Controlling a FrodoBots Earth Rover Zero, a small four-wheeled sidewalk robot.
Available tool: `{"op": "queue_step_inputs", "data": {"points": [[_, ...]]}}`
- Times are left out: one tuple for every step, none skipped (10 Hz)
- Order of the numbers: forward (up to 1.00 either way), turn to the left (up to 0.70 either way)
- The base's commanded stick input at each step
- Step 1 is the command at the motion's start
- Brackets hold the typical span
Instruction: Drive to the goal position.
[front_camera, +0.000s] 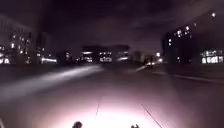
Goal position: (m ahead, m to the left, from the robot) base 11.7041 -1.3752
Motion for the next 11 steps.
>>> {"op": "queue_step_inputs", "data": {"points": [[1.0,0.0],[1.0,0.0],[1.0,0.0],[1.0,0.0],[1.0,0.0],[1.0,0.0],[1.0,0.0],[1.0,0.0],[1.0,0.0],[1.0,0.0],[1.0,0.0]]}}
